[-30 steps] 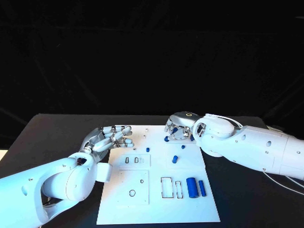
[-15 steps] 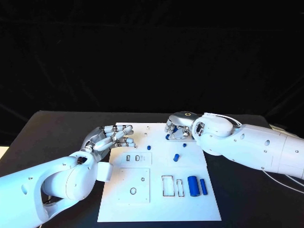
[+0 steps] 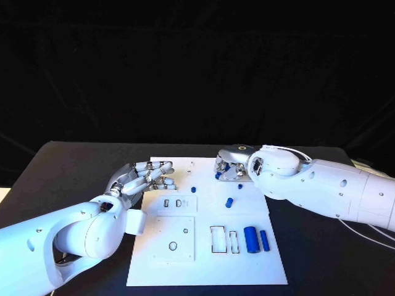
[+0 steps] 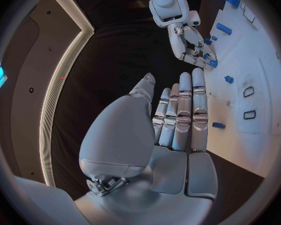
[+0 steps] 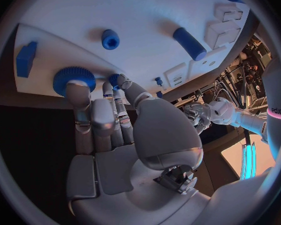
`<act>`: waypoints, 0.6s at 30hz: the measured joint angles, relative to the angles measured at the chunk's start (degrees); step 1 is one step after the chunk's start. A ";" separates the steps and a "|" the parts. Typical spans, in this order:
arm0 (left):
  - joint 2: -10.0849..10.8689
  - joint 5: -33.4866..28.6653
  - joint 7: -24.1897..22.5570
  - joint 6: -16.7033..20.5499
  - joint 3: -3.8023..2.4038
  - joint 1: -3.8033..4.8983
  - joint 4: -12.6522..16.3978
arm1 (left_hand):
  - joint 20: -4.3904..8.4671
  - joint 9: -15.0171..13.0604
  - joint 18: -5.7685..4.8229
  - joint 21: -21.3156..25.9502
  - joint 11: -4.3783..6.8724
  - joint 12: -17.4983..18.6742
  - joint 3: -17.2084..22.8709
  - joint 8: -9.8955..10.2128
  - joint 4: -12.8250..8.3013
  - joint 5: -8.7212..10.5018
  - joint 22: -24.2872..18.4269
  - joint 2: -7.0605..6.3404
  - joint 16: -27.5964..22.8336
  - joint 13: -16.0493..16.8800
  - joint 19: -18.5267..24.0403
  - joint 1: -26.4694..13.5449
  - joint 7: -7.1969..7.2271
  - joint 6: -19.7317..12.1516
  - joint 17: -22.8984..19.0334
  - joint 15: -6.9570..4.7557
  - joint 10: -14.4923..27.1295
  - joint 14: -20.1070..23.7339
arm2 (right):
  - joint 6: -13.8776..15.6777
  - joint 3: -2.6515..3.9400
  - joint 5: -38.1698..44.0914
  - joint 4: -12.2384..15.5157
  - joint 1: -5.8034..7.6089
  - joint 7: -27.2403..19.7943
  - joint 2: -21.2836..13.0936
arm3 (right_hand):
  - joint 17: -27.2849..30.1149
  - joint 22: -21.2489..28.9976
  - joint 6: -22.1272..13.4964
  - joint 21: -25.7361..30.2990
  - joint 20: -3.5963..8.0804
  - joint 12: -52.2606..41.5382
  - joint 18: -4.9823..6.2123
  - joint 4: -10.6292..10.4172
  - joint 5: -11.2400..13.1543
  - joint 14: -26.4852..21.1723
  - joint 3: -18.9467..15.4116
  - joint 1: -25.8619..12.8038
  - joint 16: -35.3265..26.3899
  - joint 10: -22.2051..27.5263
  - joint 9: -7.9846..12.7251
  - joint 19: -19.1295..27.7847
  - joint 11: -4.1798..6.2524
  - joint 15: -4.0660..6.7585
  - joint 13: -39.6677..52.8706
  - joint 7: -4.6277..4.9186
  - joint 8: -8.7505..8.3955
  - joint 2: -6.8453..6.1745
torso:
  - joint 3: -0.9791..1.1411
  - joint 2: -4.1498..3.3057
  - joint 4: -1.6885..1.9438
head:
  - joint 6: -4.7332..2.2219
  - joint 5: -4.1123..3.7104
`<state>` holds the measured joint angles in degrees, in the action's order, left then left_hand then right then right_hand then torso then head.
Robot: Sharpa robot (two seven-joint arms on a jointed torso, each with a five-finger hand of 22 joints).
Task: Assemble the parts on the task board
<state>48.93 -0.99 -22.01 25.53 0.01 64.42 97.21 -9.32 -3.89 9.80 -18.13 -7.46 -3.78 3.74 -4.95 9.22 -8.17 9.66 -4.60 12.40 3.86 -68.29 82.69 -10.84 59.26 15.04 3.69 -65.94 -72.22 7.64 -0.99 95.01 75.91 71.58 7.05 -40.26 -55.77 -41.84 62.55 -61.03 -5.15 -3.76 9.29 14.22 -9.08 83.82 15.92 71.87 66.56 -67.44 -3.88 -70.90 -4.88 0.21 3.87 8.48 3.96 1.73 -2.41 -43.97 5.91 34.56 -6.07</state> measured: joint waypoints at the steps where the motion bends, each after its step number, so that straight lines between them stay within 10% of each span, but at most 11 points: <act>1: 0.00 0.00 0.01 -0.01 0.00 0.00 0.00 | 0.00 0.00 0.00 0.00 0.00 0.00 0.00 0.00 0.00 0.00 0.00 0.00 0.00 0.00 0.00 0.00 0.00 0.00 0.00 0.00 0.00 0.00 | -0.04 0.00 0.02 -0.10 -0.01 0.00 0.09 | -0.12 -0.18 0.00 -0.02 0.00 0.00 0.00 -0.16 0.15 0.00 0.16 0.00 0.22 -0.14 -0.04 0.00 0.14 0.00 0.00 0.00 0.00 0.00 | 0.00 -0.02 0.03 | 0.02 0.01; 18: -0.05 0.01 0.29 -0.16 0.00 0.00 -0.17 | 0.00 0.00 0.00 0.00 0.00 0.00 -0.16 0.00 -0.16 0.00 0.05 0.23 -0.22 0.00 0.00 -0.23 0.00 0.00 0.09 0.00 0.00 0.00 | 0.20 0.02 0.59 -0.44 -0.03 0.00 0.41 | -3.46 -4.82 2.36 -4.00 0.22 0.01 -0.90 -1.15 2.79 0.22 3.51 0.10 3.28 -2.45 -0.12 -0.85 0.83 0.22 0.00 -0.73 0.40 0.70 | -0.09 -0.18 0.04 | 0.46 0.52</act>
<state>48.87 -0.97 -21.73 25.37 0.01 64.42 97.04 -9.32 -3.89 9.80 -18.13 -7.47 -3.79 3.58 -4.95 9.06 -8.17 9.71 -4.37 12.19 3.86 -68.28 82.46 -10.84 59.26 15.12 3.69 -65.94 -72.22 7.84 -0.96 95.60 75.47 71.54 7.05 -39.84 -59.23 -46.66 64.92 -65.03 -4.93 -3.75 8.39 13.07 -6.29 84.04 19.43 71.97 69.84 -69.89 -4.00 -71.75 -4.05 0.43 3.86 7.75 4.36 2.43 -2.50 -44.15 5.95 35.01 -5.55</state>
